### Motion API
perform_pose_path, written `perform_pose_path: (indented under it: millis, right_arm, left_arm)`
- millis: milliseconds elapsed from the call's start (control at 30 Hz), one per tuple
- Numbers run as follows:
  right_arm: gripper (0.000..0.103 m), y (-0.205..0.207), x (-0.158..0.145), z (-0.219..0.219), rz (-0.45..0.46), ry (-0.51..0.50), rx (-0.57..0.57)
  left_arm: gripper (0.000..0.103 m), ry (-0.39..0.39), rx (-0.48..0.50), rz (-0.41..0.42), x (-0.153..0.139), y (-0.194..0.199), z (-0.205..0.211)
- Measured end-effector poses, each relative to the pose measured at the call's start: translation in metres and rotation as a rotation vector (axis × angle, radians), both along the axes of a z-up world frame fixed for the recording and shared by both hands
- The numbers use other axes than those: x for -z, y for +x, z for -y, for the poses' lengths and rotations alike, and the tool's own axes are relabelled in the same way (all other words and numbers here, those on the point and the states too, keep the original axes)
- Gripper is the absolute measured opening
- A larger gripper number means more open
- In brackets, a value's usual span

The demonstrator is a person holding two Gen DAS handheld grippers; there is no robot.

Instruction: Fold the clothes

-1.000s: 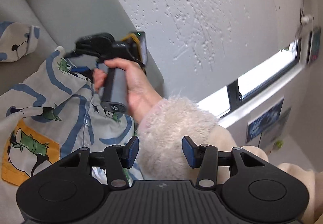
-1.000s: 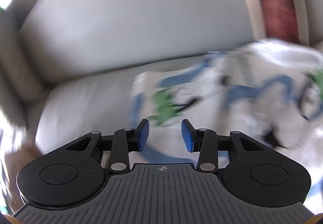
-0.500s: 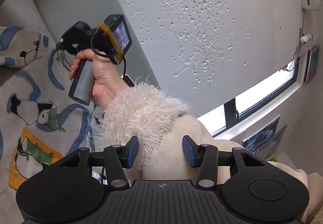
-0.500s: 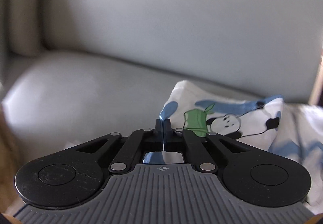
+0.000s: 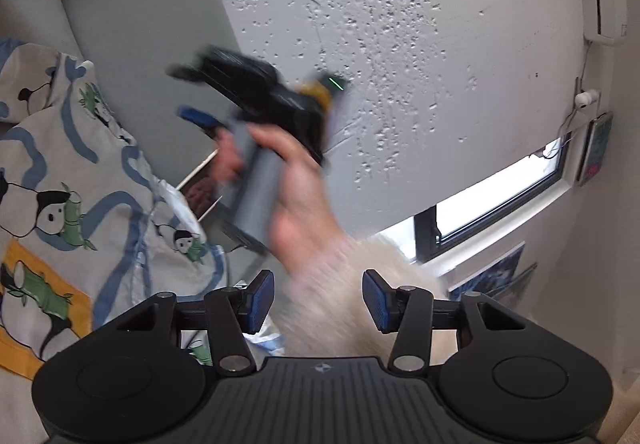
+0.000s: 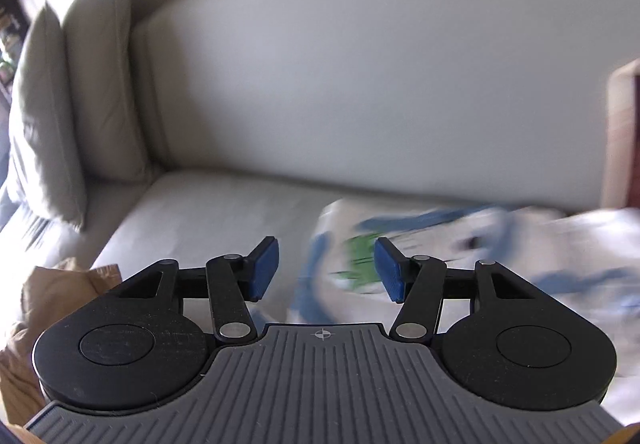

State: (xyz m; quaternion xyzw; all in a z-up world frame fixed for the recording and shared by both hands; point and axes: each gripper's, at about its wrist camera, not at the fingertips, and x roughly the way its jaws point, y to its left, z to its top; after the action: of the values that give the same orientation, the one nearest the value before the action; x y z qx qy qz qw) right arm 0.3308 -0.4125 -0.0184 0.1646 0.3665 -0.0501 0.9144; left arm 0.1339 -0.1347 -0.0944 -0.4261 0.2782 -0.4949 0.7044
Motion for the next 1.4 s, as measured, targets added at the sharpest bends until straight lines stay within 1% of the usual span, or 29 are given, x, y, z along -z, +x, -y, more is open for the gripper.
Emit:
perform_pose_path:
  millis: [67,167,300,367,433,467,500,567,600,633,700,733,767,800,867,933,967,1000,1033,1100,1133,1167,1200,1267,1300,1367,1400]
  right_arm:
    - [0.059,-0.055,-0.039,0.025,0.062,-0.035,0.055]
    - [0.062,-0.149,-0.098,0.065,0.162,-0.065,0.146]
    - [0.063,-0.271,-0.170,0.109,0.297,-0.094,0.273]
    - [0.063,-0.328,-0.197,0.120,0.372,-0.099,0.317]
    - [0.071,-0.383,-0.223,0.129,0.448,-0.101,0.359]
    - [0.073,-0.409,-0.234,0.130,0.476,-0.100,0.380]
    - [0.077,-0.432,-0.241,0.129,0.488,-0.096,0.400]
    - [0.079,-0.473,-0.245,0.127,0.486,-0.097,0.429]
    - [0.083,-0.489,-0.241,0.127,0.469,-0.098,0.445]
    - [0.088,-0.503,-0.231,0.129,0.438,-0.097,0.464]
    - [0.088,-0.529,-0.210,0.133,0.372,-0.090,0.499]
    - [0.088,-0.538,-0.192,0.138,0.331,-0.072,0.513]
    - [0.088,-0.543,-0.165,0.146,0.284,-0.048,0.521]
    - [0.086,-0.546,-0.141,0.152,0.235,-0.022,0.531]
    - [0.077,-0.547,-0.100,0.161,0.141,0.017,0.553]
    - [0.047,-0.540,-0.065,0.164,0.087,0.012,0.554]
    - [0.040,-0.533,-0.052,0.163,0.070,-0.002,0.544]
    - [0.029,-0.527,-0.039,0.161,0.053,-0.016,0.534]
    - [0.028,-0.519,-0.031,0.159,0.051,-0.020,0.516]
    - [0.029,-0.498,-0.028,0.156,0.093,0.005,0.478]
    - [0.033,-0.486,-0.030,0.153,0.107,0.010,0.470]
    - [0.039,-0.472,-0.031,0.149,0.107,-0.012,0.456]
    - [0.051,-0.456,-0.032,0.144,0.092,-0.067,0.435]
    - [0.051,-0.425,-0.032,0.133,0.051,-0.188,0.388]
    - [0.051,-0.409,-0.029,0.126,0.014,-0.267,0.354]
    - [0.049,-0.378,-0.020,0.114,-0.047,-0.436,0.293]
    - [0.053,-0.361,-0.012,0.108,-0.080,-0.538,0.258]
  left_arm:
    - [0.046,0.005,-0.014,0.023,-0.007,-0.005,-0.002]
    - [0.046,0.057,-0.070,0.089,-0.025,-0.017,-0.003]
    - [0.046,0.046,-0.096,0.136,-0.056,-0.040,-0.011]
    - [0.049,0.048,-0.109,0.167,-0.073,-0.053,-0.014]
    - [0.049,0.051,-0.108,0.183,-0.090,-0.066,-0.018]
    - [0.050,0.062,-0.102,0.190,-0.097,-0.073,-0.020]
    - [0.050,0.089,-0.091,0.198,-0.104,-0.080,-0.022]
    - [0.053,0.153,-0.069,0.215,-0.117,-0.095,-0.024]
    - [0.054,0.214,-0.049,0.225,-0.119,-0.104,-0.024]
    - [0.057,0.291,-0.023,0.234,-0.120,-0.110,-0.019]
    - [0.060,0.452,0.031,0.250,-0.120,-0.122,-0.009]
    - [0.060,0.539,0.057,0.260,-0.115,-0.128,-0.001]
    - [0.060,0.614,0.079,0.272,-0.107,-0.135,0.006]
    - [0.060,0.673,0.097,0.284,-0.098,-0.141,0.013]
    - [0.060,0.748,0.134,0.282,-0.076,-0.152,0.022]
    - [0.060,0.798,0.153,0.252,-0.054,-0.160,0.029]
    - [0.060,0.819,0.157,0.238,-0.045,-0.163,0.032]
    - [0.060,0.834,0.157,0.227,-0.037,-0.166,0.033]
    - [0.060,0.847,0.159,0.216,-0.030,-0.167,0.035]
    - [0.059,0.873,0.174,0.190,-0.020,-0.168,0.039]
    - [0.059,0.885,0.189,0.173,-0.014,-0.168,0.040]
    - [0.058,0.896,0.203,0.158,-0.010,-0.169,0.039]
    - [0.058,0.904,0.217,0.145,-0.008,-0.171,0.037]
    - [0.058,0.895,0.238,0.124,-0.002,-0.172,0.029]
    - [0.058,0.875,0.251,0.105,0.000,-0.171,0.024]
    - [0.058,0.798,0.303,0.024,0.007,-0.170,0.017]
    - [0.058,0.757,0.330,-0.015,0.010,-0.169,0.016]
